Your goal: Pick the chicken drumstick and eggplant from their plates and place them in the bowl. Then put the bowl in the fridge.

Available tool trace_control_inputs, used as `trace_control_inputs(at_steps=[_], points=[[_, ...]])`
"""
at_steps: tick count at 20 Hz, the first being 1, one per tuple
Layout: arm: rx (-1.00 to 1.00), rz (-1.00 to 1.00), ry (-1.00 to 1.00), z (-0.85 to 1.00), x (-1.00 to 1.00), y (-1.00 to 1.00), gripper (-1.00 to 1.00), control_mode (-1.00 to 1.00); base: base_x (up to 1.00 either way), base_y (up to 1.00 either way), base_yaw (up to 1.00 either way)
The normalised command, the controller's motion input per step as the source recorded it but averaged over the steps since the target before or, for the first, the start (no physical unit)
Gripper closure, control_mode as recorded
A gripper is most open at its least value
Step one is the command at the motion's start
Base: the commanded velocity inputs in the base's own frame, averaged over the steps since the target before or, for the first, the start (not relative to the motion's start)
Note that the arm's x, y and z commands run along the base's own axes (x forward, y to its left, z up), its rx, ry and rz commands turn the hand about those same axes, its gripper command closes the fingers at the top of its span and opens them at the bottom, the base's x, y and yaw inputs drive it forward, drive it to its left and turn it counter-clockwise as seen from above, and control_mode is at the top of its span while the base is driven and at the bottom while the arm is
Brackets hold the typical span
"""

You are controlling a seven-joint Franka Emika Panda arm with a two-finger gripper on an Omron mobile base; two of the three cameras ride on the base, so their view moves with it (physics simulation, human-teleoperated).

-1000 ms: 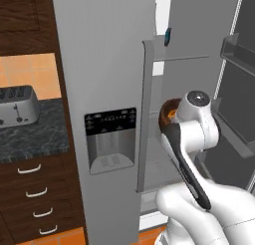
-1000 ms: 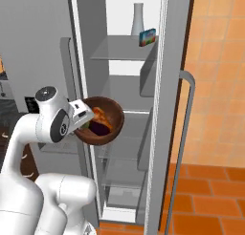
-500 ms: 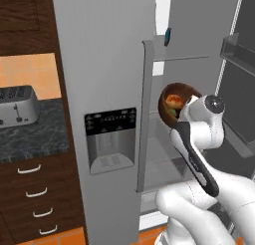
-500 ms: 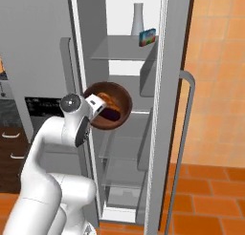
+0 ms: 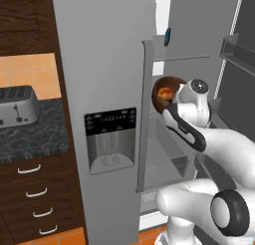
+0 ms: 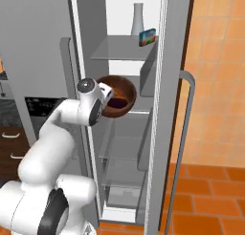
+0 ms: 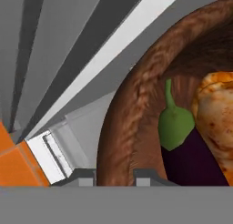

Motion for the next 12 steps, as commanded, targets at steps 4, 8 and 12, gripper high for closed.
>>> trace_control_inputs(at_steps=[4,8,12], points=[[-0.19,0.03,0.15,-0.01,0.70,-0.30,1.00,-1.00,0.00,0.00,0.00],[-0.17,0.09,0.03,-0.20,0.48,-0.44,1.00,-1.00,0.00,0.00,0.00],[-0.08,0.10,0.00,-0.28,0.81,-0.13,1.00,-1.00,0.00,0.00,0.00]])
